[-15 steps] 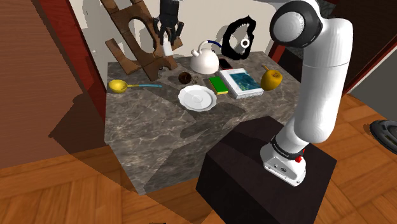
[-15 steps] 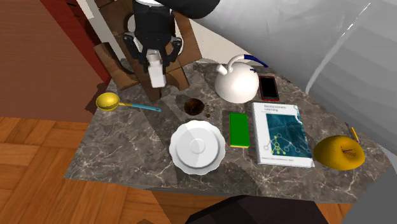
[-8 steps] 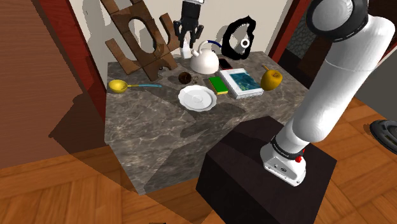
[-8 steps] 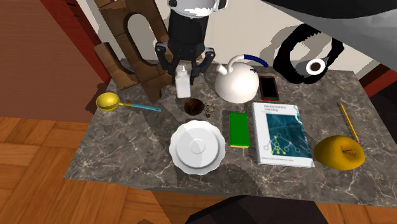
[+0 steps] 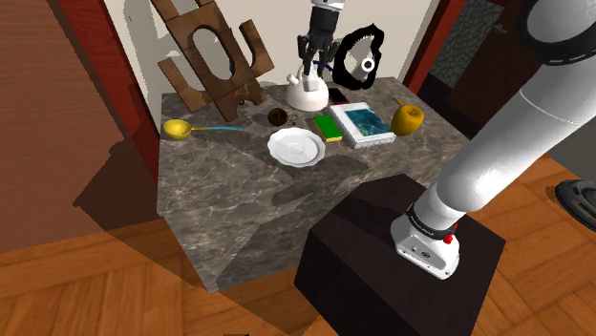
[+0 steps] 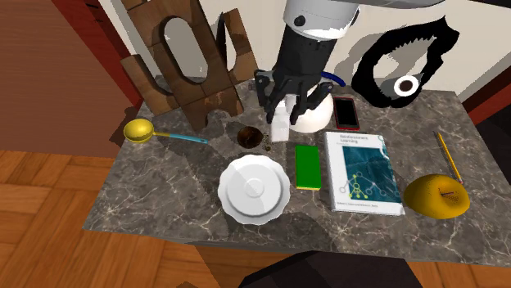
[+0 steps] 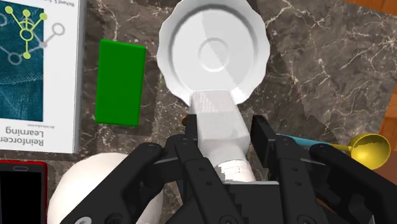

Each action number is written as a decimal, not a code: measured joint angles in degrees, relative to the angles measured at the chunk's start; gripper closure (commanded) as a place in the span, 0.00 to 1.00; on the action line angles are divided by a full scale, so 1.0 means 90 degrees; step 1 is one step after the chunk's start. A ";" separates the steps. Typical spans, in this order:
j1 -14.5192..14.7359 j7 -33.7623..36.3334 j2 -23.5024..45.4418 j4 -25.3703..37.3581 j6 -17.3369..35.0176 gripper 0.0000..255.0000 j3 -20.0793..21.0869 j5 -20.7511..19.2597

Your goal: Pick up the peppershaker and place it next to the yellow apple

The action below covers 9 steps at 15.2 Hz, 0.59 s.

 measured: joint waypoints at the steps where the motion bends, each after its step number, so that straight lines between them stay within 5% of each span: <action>1: -0.0059 -0.0118 -0.0189 -0.0210 -0.0006 1.00 -0.0064 -0.0029; 9: -0.0507 -0.0982 -0.1426 -0.1404 -0.0212 1.00 -0.0604 -0.0371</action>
